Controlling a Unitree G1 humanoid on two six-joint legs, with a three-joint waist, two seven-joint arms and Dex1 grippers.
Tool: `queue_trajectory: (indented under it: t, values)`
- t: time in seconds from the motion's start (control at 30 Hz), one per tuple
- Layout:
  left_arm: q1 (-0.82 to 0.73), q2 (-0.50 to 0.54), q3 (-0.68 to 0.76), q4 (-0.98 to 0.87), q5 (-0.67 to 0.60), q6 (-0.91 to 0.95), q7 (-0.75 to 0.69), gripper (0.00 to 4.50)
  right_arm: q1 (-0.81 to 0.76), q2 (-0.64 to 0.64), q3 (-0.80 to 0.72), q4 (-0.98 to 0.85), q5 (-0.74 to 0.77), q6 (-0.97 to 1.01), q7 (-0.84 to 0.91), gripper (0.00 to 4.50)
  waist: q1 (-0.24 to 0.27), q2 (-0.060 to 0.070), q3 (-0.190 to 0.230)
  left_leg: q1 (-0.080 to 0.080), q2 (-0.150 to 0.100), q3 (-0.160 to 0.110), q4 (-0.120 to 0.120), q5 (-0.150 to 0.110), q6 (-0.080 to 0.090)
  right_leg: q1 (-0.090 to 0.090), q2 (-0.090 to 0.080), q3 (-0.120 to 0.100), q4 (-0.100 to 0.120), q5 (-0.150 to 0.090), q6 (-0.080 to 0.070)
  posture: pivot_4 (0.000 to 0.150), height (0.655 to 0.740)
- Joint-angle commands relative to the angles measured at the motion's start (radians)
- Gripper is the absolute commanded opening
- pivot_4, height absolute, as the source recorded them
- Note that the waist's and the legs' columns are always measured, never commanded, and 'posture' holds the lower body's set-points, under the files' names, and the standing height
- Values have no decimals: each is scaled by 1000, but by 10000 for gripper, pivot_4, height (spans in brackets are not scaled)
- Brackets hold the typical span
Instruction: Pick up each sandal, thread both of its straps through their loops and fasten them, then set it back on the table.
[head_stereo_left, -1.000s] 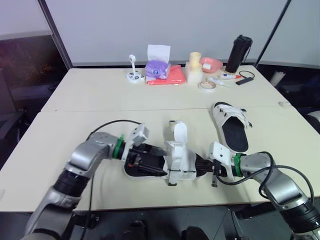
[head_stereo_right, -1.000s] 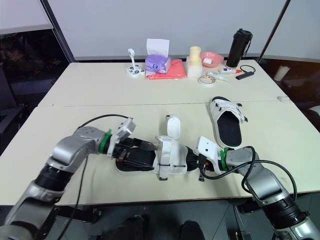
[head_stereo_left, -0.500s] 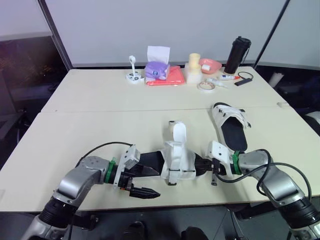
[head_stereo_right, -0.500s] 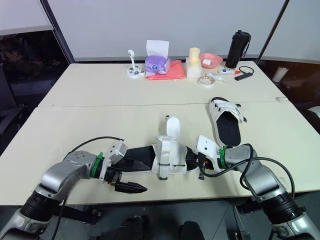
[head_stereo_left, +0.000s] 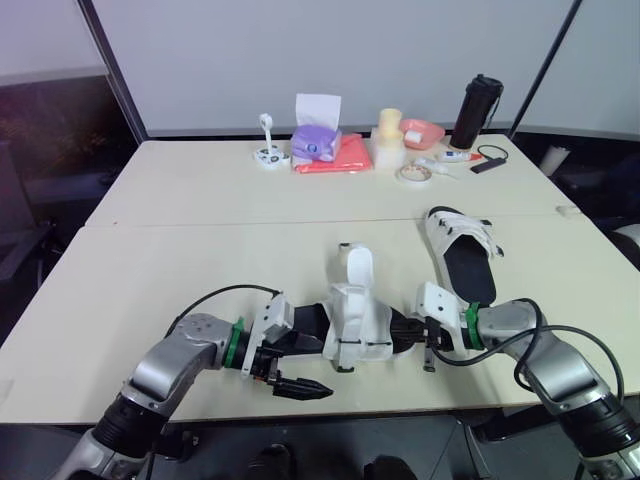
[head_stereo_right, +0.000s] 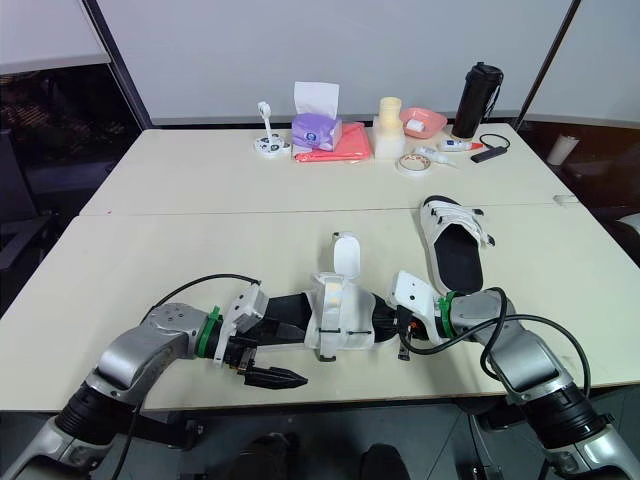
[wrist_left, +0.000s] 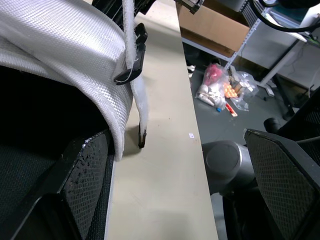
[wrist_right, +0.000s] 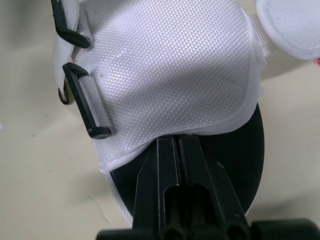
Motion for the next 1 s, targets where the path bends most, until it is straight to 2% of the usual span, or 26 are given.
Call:
queue_trajectory:
  t: [0.03,0.27,0.37,0.53,0.67,1.0]
  values:
    - [1,31,42,-20,-26,16,2,43901,40,-10,57,62,-63,38,-6,0,-1,0,0,0,0,0,0,0,0,0,0,0,0,0,0,1500,7400]
    - [31,113,90,-104,-101,49,-36,43901,32,-4,64,75,-69,28,-7,0,-1,0,0,-2,0,0,0,0,0,-3,0,0,0,0,0,1500,7400]
    - [74,134,90,-148,-96,-4,-54,43901,24,-2,68,86,-73,20,-5,0,-4,0,1,-2,1,0,0,0,0,-3,0,0,0,0,0,1500,7400]
    - [132,81,83,-174,-70,-111,0,43901,19,-2,73,91,-76,15,-3,0,-3,0,1,-3,2,1,-1,0,0,-4,0,0,0,0,-1,1500,7400]
    - [168,44,27,-187,23,-199,65,43901,26,-5,74,88,-77,12,1,0,-2,0,0,-3,2,1,-1,0,0,-4,0,1,-1,0,-2,1500,7400]
    - [181,-17,-44,-170,76,-165,175,43901,33,-10,82,81,-88,8,3,0,-2,0,0,-3,3,2,-1,0,0,-4,1,1,-2,0,-2,1500,7400]
